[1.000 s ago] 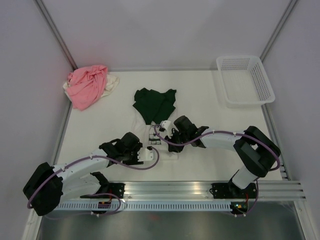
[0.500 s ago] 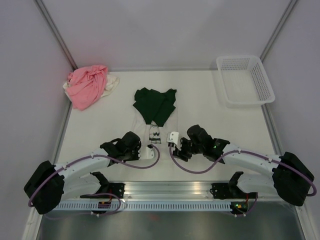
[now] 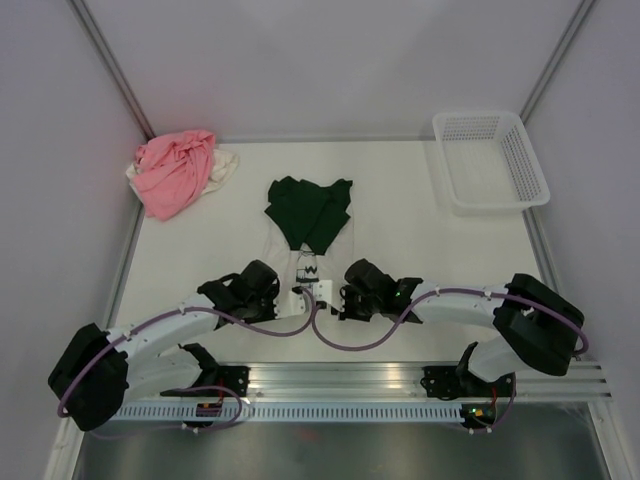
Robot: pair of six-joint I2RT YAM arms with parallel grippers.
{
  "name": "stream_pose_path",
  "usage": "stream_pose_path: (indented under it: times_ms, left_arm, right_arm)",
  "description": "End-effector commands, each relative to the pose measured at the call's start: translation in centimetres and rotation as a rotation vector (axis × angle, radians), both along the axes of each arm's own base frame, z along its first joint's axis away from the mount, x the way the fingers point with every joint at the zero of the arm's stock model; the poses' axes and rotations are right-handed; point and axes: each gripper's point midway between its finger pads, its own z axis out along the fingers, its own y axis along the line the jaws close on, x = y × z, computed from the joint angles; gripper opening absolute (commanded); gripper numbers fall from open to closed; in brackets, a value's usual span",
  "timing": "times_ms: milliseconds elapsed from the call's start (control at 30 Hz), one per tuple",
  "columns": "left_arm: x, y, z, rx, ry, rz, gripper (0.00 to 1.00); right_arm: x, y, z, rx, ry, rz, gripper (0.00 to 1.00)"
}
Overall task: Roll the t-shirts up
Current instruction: Roll the tshirt
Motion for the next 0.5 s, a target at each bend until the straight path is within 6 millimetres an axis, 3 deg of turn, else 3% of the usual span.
stream_pose_path:
  times_ms: [0, 33, 100, 167, 200, 300, 333, 467]
  left_arm:
    - [-1.3, -1.0, 0.8, -0.065, 0.081, -0.006, 0.02]
    - [-1.4, -1.2, 1.0, -0.071, 0.094, -0.012, 0.02]
    - [-2.1, -0.6, 1.1, -0.06, 0.142, 0.0, 0.02]
    - [-2.8, -0.7, 2.1, -0.098, 0.215, -0.022, 0.02]
    - [-3.2, -0.9, 2.6, -0.117, 0.252, -0.034, 0.02]
    - [-5.6, -0.8, 4.3, -0.154, 0.42, -0.08, 0.02]
    - [-6.6, -0.7, 4.8, -0.154, 0.496, -0.109, 0.02]
    - [-8.0, -0.2, 4.6, -0.125, 0.624, -0.134, 0.02]
  right_arm:
    - [1.2, 2.4, 1.7, 0.041, -0.016, 0.01, 0.05]
    - [0.8, 2.2, 1.6, 0.031, 0.012, 0.016, 0.0]
    - [-0.1, 2.5, 2.6, 0.072, 0.078, 0.049, 0.0]
    - [-0.9, 1.5, 3.4, 0.09, 0.144, 0.068, 0.0]
    - [-2.4, 1.7, 4.0, 0.133, 0.213, 0.133, 0.0]
    - [-3.6, 0.1, 4.5, 0.138, 0.313, 0.163, 0.0]
    - [-5.1, -1.0, 4.3, 0.108, 0.4, 0.19, 0.0]
    - [-3.2, -1.7, 3.8, 0.1, 0.432, 0.138, 0.0]
